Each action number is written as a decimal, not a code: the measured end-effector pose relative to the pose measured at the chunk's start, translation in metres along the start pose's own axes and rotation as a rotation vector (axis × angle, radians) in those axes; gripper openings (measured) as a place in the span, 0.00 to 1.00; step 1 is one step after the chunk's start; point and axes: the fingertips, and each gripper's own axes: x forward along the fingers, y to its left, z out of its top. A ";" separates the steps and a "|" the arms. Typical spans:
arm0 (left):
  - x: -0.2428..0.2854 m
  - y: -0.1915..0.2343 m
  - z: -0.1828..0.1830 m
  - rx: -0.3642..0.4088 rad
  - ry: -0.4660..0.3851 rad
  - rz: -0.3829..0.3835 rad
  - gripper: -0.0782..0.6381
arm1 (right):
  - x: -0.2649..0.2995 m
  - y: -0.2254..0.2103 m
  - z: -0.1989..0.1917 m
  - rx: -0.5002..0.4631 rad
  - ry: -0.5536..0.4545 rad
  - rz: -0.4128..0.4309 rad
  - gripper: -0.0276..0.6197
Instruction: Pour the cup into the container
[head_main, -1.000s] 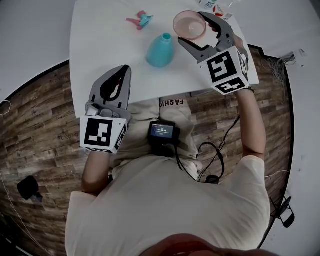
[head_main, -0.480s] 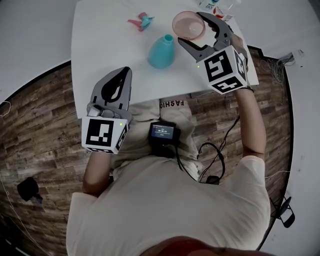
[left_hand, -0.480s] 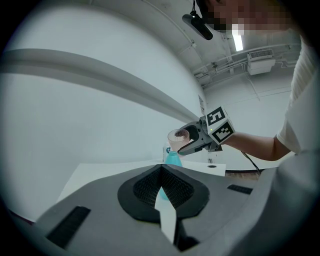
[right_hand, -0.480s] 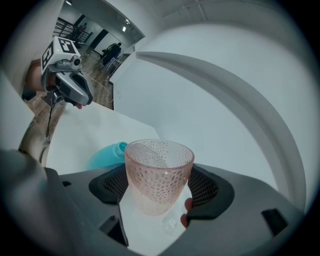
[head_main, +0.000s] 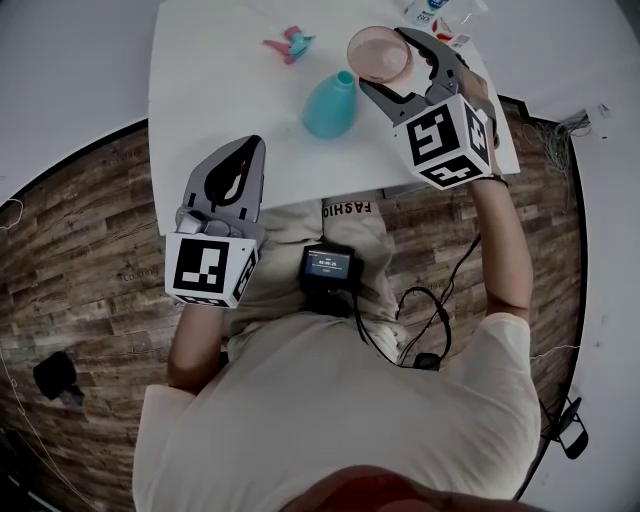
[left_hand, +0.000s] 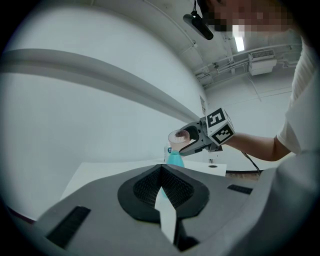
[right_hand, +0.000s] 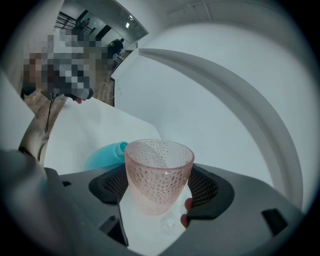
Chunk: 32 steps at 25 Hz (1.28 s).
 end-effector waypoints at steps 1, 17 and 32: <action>0.000 0.000 0.000 0.000 0.000 -0.001 0.13 | 0.000 0.000 0.000 -0.002 0.002 -0.001 0.61; -0.001 0.001 -0.002 -0.007 0.000 0.002 0.13 | 0.003 0.001 0.002 -0.039 0.019 -0.008 0.61; -0.004 0.001 -0.003 -0.014 -0.005 0.000 0.13 | 0.003 0.000 0.004 -0.073 0.038 -0.018 0.61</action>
